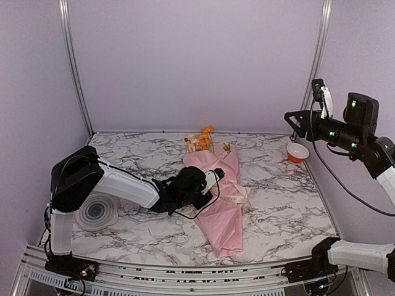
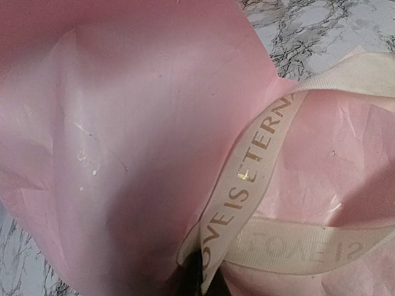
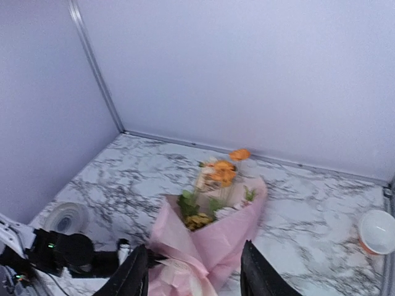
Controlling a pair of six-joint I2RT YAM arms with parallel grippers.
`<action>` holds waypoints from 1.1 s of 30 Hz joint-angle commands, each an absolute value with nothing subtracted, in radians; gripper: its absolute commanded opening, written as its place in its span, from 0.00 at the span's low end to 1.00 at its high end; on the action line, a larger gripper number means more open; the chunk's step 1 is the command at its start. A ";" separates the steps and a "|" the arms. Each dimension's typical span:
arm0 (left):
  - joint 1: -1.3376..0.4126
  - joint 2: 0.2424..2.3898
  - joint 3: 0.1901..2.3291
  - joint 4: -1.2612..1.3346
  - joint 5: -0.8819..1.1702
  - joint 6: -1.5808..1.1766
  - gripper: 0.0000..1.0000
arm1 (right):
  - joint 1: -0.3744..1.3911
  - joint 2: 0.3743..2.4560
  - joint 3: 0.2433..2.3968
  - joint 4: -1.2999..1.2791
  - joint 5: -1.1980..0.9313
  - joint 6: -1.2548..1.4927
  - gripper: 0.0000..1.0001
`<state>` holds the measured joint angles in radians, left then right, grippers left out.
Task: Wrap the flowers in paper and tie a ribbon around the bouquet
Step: Cross the ribbon over the folded bouquet.
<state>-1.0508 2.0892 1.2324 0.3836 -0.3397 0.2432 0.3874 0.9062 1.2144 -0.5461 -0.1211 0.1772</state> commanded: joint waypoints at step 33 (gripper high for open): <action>-1.025 2.115 1.223 0.399 -0.311 0.249 0.00 | 0.475 1.718 1.035 -0.007 -0.693 0.227 0.16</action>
